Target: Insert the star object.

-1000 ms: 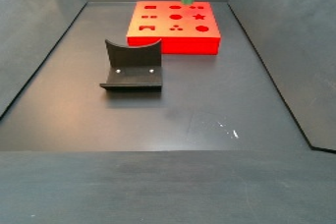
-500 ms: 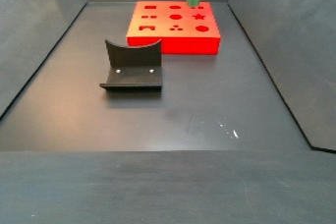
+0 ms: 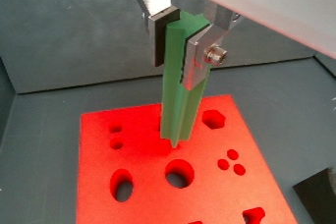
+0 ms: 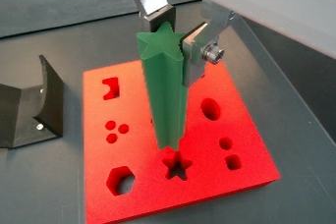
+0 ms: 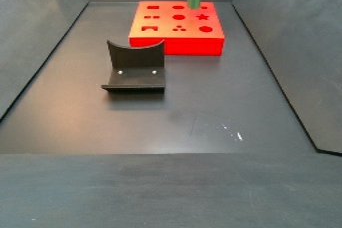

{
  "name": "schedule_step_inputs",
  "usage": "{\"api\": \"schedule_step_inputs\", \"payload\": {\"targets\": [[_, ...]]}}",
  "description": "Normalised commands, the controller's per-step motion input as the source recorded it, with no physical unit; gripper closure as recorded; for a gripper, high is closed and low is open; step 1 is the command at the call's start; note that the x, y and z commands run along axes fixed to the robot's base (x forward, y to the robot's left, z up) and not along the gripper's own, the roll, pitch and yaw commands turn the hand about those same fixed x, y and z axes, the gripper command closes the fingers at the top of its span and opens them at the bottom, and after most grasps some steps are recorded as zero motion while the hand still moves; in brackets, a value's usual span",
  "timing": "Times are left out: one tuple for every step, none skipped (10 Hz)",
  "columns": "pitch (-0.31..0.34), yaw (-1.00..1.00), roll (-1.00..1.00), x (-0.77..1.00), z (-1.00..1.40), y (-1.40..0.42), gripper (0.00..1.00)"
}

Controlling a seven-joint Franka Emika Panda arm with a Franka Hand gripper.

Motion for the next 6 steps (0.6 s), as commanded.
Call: {"api": "schedule_step_inputs", "payload": {"targets": [[-0.046,0.09,-0.11,-0.11,-0.07,0.00,1.00],[-0.027,0.20,-0.04,-0.01,-0.08,-0.04,1.00],[-0.064,0.07,-0.08,-0.21,-0.09,0.00,1.00],[-0.090,0.00,-0.09,-0.29,0.00,0.00,1.00],[-0.094,0.00,-0.05,-0.21,0.00,0.00,1.00],[-0.070,0.00,-0.01,-0.11,-0.01,0.00,1.00]]}}
